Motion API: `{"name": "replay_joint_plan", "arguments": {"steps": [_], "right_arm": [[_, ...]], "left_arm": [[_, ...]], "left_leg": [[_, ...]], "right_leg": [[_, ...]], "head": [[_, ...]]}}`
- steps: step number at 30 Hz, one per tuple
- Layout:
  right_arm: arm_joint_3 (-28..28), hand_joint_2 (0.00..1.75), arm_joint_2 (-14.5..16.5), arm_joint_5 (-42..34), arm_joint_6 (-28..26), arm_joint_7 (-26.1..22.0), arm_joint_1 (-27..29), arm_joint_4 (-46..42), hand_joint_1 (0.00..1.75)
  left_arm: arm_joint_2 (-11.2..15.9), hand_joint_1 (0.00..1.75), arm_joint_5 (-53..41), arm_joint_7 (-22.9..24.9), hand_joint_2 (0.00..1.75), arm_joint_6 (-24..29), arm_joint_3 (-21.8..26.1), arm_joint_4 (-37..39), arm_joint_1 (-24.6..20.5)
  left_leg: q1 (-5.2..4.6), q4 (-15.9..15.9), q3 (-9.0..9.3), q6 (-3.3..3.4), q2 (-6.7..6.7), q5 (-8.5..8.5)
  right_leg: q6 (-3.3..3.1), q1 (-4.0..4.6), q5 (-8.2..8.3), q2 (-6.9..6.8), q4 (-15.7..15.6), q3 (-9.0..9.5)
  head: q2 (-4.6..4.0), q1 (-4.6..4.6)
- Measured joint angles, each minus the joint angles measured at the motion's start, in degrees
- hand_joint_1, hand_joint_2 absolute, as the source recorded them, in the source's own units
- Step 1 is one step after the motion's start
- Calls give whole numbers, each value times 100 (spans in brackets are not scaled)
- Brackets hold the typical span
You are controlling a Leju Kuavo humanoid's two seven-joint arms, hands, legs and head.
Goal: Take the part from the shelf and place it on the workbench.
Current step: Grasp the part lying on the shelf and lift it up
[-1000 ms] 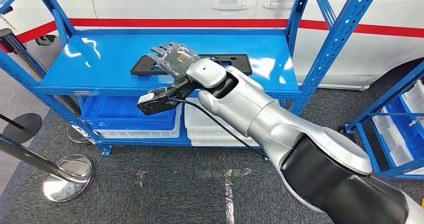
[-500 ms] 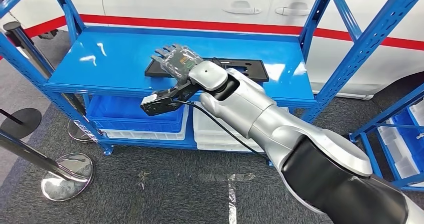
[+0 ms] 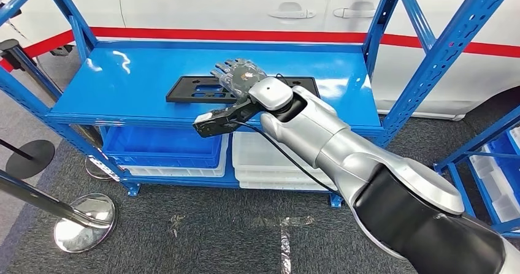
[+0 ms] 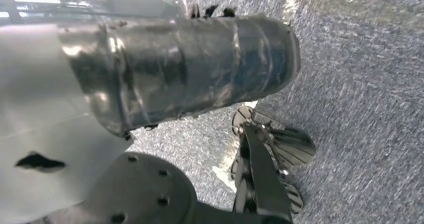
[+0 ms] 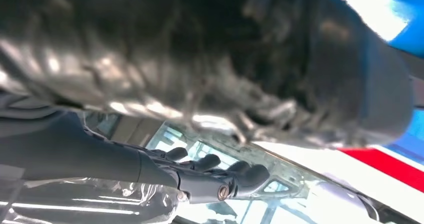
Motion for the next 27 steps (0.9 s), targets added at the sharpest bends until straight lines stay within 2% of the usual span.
{"name": "replay_joint_plan", "arguments": {"steps": [2, 3, 4, 6, 9, 11, 13, 14, 15, 16, 17, 18, 19, 20, 21, 24, 25, 27], "right_arm": [[0, 0, -24, 1, 33, 11, 12, 8, 0], [0, 0, -41, 2, 59, 21, 9, 13, 0], [0, 0, -62, 2, 82, 31, 6, 17, 0], [0, 0, -110, 4, 109, 46, 10, 30, 0], [2, 0, -184, 6, 109, 56, 17, 45, 0], [4, 0, -236, 3, 112, 63, 17, 53, 0], [4, 0, -279, -3, 120, 68, 50, 61, 0], [4, 0, -295, -7, 129, 71, 83, 65, 0], [4, 0, -310, -11, 139, 75, 119, 68, 0], [4, 0, -321, -15, 150, 79, 149, 70, 0], [4, 0, -333, -19, 161, 82, 168, 71, 0], [4, 0, -348, -22, 174, 84, 177, 71, 0], [4, 0, -363, -27, 188, 84, 176, 71, 0], [4, 0, -373, -31, 202, 85, 177, 71, 0], [4, 0, -386, -34, 214, 87, 187, 71, 0], [4, 0, -420, -36, 228, 102, 238, 70, 0], [4, 0, -428, -39, 233, 109, 245, 69, 0], [4, 0, -436, -50, 260, 117, 264, 67, 0]], "left_arm": [[6, 0, 16, 13, 0, 16, 1, 0, 4], [9, 0, 27, 23, 0, 27, 2, 0, 3], [11, 0, 37, 34, 0, 41, 4, 0, -4], [11, 0, 50, 56, 0, 69, 9, 0, -19], [10, 0, 60, 75, 0, 104, 21, 0, -16], [10, 0, 62, 81, 0, 120, 27, 0, -12], [11, 0, 63, 81, 0, 129, 28, 0, -22], [11, 0, 63, 81, 0, 134, 28, 0, -26], [11, 0, 65, 81, 0, 143, 28, 0, -27], [10, 0, 68, 80, 0, 151, 28, 0, -24], [7, 0, 72, 79, 0, 160, 28, 0, -21], [2, 0, 76, 77, 0, 168, 29, 1, -18], [-2, 0, 80, 72, 0, 175, 31, 1, -22], [-5, 0, 82, 68, 0, 181, 32, 2, -30], [-7, 0, 84, 65, 0, 187, 33, 3, -37], [-7, 0, 90, 65, 0, 207, 39, 5, -42], [-7, 0, 90, 65, 0, 215, 45, 5, -42], [-8, 0, 91, 68, 0, 230, 59, 7, -44]], "left_leg": [[8, -690, 245, 0, 15, 474], [-6, -1049, 407, 8, 23, 637], [-19, -1316, 530, 38, 28, 716], [-47, -1462, 607, 111, 18, 670], [-21, -1504, 642, 219, 5, 641], [-15, -1524, 690, 289, 5, 621], [-25, -1520, 727, 336, 0, 584], [-29, -1514, 751, 344, -4, 561], [-32, -1506, 779, 345, -11, 532], [-33, -1493, 813, 340, -18, 498], [-34, -1476, 850, 331, -24, 459], [-35, -1463, 877, 315, -29, 419], [-44, -1443, 889, 293, -35, 383], [-47, -1440, 891, 266, -40, 363], [-48, -1448, 889, 236, -44, 351], [-38, -1451, 900, 138, -33, 299], [-38, -1328, 853, 107, -20, 223], [-32, -726, 557, 58, 2, -38]], "right_leg": [[32, -11, -72, 6, 29, 65], [58, -3, -109, 8, 47, 83], [85, 6, -136, 9, 60, 88], [138, 28, -159, 3, 65, 78], [220, 19, -261, -5, 182, 31], [258, 8, -497, -4, 693, -221], [270, 9, -746, -4, 1462, -660], [269, 7, -763, -4, 1711, -839], [262, 7, -669, -4, 1754, -924], [246, 8, -464, -4, 1564, -893], [225, 9, -197, -3, 1197, -769], [200, 14, -2, 0, 819, -612], [180, 23, 117, 4, 484, -467], [164, 36, 151, 10, 288, -376], [151, 53, 115, 18, 217, -335], [86, 44, 101, 30, 131, -274], [58, 26, 96, 30, 103, -241], [15, 12, 70, 28, 83, -181]], "head": [[0, 0], [0, -4], [1, -6], [1, 0], [1, 21], [1, 32], [0, 38], [0, 39], [0, 40], [0, 43], [0, 43], [0, 41], [1, 40], [1, 38], [1, 39], [0, 35], [0, 21], [0, -4]]}}
